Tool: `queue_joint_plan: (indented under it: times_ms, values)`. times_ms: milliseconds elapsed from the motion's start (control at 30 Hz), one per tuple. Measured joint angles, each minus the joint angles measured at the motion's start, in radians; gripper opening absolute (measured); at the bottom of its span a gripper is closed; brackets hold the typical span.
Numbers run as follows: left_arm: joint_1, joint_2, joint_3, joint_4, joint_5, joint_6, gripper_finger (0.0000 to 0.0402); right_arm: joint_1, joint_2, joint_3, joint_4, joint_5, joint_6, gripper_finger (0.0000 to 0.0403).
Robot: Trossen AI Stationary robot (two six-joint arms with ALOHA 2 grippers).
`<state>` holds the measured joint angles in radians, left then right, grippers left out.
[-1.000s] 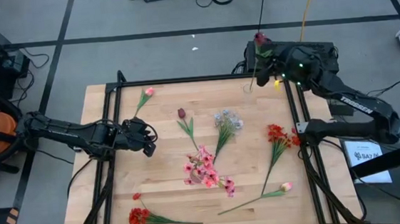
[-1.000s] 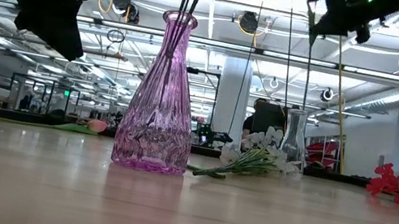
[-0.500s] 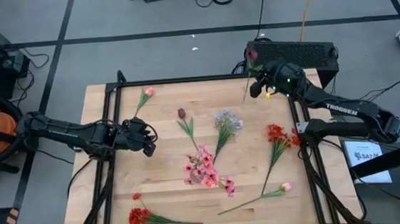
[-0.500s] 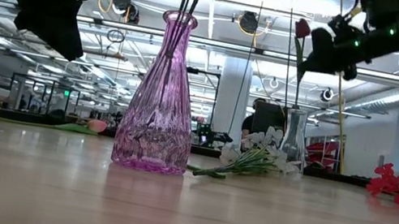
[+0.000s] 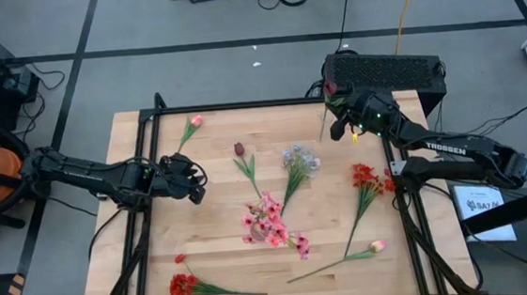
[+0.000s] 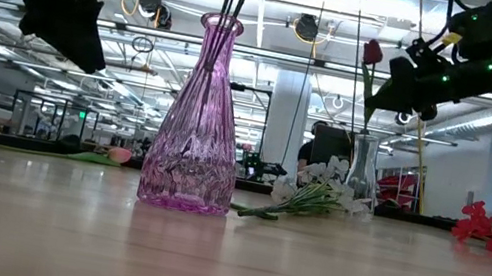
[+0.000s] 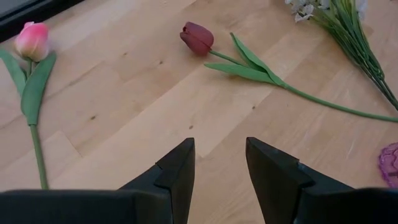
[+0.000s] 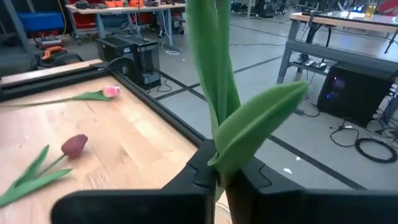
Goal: Sort flowers into vase by color
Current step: Put the bottom dark red flower into the transparent vase, then put the white flowers into the purple vase
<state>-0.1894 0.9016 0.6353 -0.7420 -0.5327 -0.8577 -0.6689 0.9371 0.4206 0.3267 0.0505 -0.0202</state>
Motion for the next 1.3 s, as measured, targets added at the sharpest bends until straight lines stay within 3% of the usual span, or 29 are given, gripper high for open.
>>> queue_joint_plan:
  times_ms: [467,700,867,1300]
  values:
    - [0.000,0.000,0.000,0.000,0.000,0.000,0.0150,0.000,-0.019,0.004,-0.018,0.005,0.030,0.0111]
    - [0.000,0.000,0.000,0.001,0.000,0.000,0.0150,0.000,-0.067,0.163,-0.384,0.114,0.038,0.0152]
    - [0.000,0.000,0.000,0.001,0.000,0.000,0.0150,0.001,-0.068,0.310,-0.611,0.130,0.077,0.0168]
    - [0.000,0.000,0.000,0.001,0.005,0.001,0.0150,0.027,-0.068,0.609,-1.119,0.129,0.552,0.0137]
